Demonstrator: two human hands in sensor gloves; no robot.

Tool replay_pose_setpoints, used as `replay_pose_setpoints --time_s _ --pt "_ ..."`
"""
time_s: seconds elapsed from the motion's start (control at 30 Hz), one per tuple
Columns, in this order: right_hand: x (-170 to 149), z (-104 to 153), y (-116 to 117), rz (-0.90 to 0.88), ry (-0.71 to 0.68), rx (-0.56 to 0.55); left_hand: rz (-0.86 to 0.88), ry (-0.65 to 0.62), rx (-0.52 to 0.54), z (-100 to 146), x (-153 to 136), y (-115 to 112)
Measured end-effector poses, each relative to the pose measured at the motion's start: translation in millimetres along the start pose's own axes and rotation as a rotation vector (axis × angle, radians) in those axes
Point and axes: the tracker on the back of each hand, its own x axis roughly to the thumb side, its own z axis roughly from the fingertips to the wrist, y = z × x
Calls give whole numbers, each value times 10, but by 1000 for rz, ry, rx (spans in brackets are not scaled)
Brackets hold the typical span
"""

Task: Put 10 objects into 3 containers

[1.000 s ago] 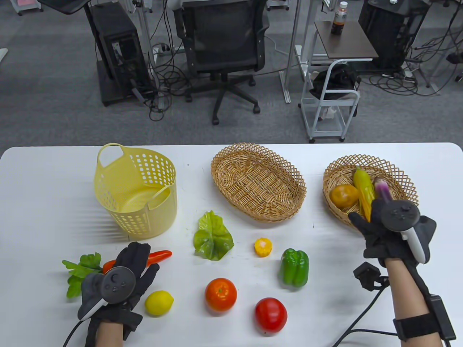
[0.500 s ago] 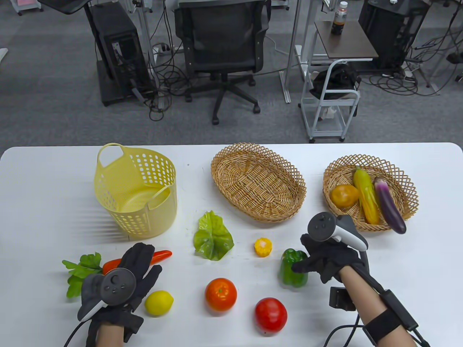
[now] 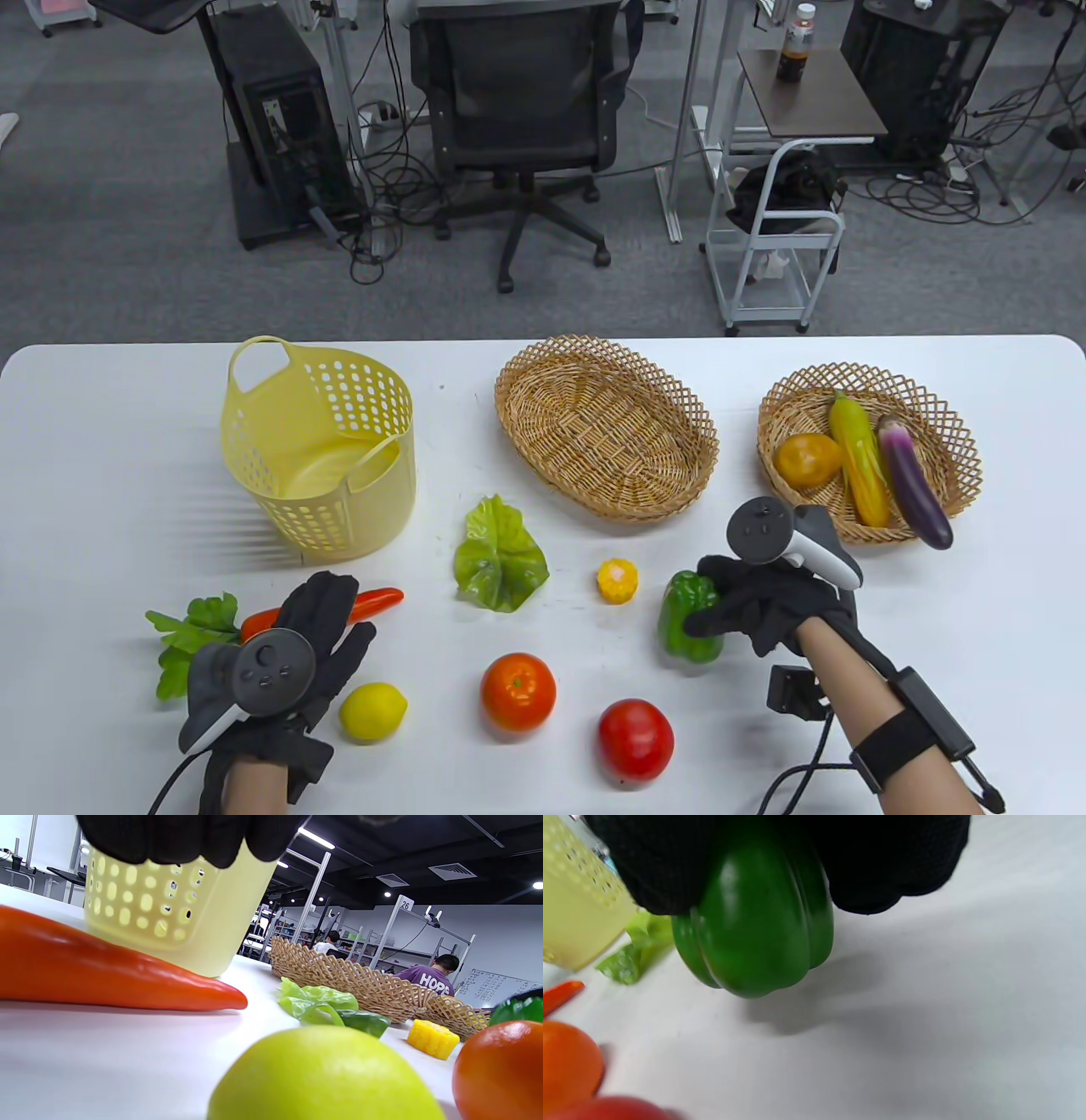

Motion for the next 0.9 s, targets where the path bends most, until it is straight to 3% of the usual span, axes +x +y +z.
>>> replay_pose_setpoints --time_s 0.2,0.4,0.7,0.9 --pt "67 -56 -421 -227 -77 -177 -3 3 -3 -1 -2 13" --pt "103 -347 -603 -348 -88 -361 -13 12 -4 -1 -5 16" --pt "103 -818 -571 -437 -38 -357 -19 29 -31 -17 -11 0" --pt "41 -973 -516 -481 3 -337 -22 32 -40 -24 -13 -7"
